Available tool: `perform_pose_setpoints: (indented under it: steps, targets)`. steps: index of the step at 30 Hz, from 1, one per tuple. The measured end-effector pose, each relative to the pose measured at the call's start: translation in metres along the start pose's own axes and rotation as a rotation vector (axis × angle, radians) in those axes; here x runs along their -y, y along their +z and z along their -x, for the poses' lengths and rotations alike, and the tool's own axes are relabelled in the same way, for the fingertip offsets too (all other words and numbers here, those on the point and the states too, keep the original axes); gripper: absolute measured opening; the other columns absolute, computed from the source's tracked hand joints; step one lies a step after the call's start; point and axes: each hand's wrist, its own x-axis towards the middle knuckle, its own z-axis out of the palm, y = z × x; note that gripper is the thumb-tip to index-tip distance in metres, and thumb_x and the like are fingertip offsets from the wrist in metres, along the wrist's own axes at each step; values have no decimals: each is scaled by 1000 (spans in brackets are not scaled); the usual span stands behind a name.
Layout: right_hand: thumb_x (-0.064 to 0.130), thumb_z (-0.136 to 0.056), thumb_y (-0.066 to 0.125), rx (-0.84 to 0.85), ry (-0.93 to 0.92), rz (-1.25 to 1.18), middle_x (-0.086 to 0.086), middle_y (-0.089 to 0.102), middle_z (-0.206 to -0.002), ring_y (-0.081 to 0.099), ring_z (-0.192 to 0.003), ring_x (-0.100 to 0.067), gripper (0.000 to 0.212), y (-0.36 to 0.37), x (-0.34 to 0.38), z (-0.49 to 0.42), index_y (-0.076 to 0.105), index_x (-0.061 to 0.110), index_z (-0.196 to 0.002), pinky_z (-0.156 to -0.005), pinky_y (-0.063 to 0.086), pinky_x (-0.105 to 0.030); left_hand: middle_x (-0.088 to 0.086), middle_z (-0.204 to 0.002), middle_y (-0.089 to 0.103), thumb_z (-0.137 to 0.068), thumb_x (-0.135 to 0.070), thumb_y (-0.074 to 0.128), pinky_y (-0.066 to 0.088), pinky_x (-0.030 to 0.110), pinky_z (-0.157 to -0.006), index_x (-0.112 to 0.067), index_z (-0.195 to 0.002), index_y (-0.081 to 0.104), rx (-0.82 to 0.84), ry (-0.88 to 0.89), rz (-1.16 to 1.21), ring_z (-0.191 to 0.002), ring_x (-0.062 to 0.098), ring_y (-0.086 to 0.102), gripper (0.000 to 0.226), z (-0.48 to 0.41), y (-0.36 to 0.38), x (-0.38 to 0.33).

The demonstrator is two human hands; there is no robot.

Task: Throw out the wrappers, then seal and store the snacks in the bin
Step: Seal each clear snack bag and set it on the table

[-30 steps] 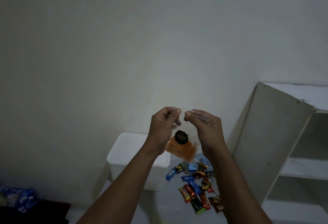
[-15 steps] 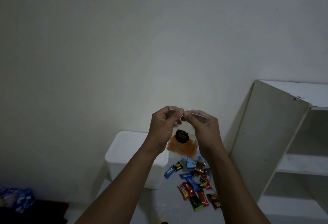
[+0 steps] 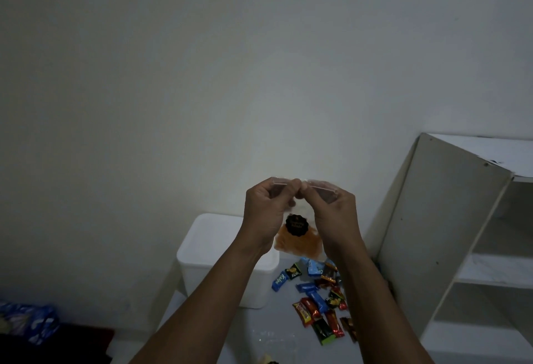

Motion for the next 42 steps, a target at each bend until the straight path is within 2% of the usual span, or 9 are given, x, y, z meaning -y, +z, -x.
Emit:
perform_pose_setpoints:
  steps: [4,12,16,23,27,31,35,38,42]
  targets:
    - [22,-87,74,-75,-10,-16,1,77,-82,72,-84,-10,7,4,0,1,77,16,-87,-75,52,-21,-5,-63,62,-92,-23,66,52,19,-72,-10,-83,70,-60,35,-81,-66,10,57,17,0,1,0]
    - [12,-84,74,-242,-63,-110,1,75,-80,70,-79,-8,5,-6,1,-1,77,11,-88,-73,54,-18,8,-66,59,-91,-27,67,53,46,-82,-8,-80,68,-79,17,-6,-69,18,56,22,-1,-3,-10]
    - [10,-89,69,-279,-46,-193,3,74,-73,68,-74,-4,7,-4,3,-1,76,11,-87,-78,56,-24,2,-64,60,-94,-27,63,52,39,-80,-8,-84,72,-104,-4,7,-65,12,57,24,-4,-1,-14]
    - [11,-94,62,-336,17,-267,3,74,-74,67,-73,-2,16,1,-2,-2,76,4,-92,-87,56,-37,0,-68,66,-99,-30,53,53,46,-84,-18,-77,75,-151,-1,44,-65,17,61,34,-6,-2,-9]
    - [15,-96,60,-204,107,-223,0,75,-79,69,-71,-11,17,-3,-11,0,75,9,-95,-75,58,-35,-2,-72,67,-102,-37,47,49,34,-73,-21,-80,74,-205,-91,13,-66,14,62,38,-6,-5,6]
    - [14,-96,62,-178,103,-132,-4,76,-90,74,-74,-20,13,-8,-30,7,75,15,-97,-67,62,-31,-6,-97,63,-90,-45,66,43,21,-69,-23,-101,66,-341,-265,-164,-87,9,58,25,-6,-20,31]
    - [11,-93,64,-57,85,-40,-1,77,-96,75,-86,-18,14,-14,-51,16,75,9,-102,-77,62,-34,6,-75,57,-81,-47,76,53,33,-59,-7,-85,58,-264,-503,67,-61,17,56,43,1,-21,37]
    - [7,-92,65,106,64,23,-1,76,-101,72,-97,-18,12,-20,-62,22,75,8,-99,-85,61,-38,13,-92,67,-82,-32,78,62,42,-72,0,-101,66,-168,-564,204,-76,26,69,39,2,-17,37]
    - [-2,-90,64,184,14,78,3,77,-102,71,-99,-11,11,-29,-67,25,74,4,-89,-86,59,-28,16,-91,70,-87,-11,72,61,48,-77,3,-105,67,-143,-587,314,-81,29,70,24,3,-11,40]
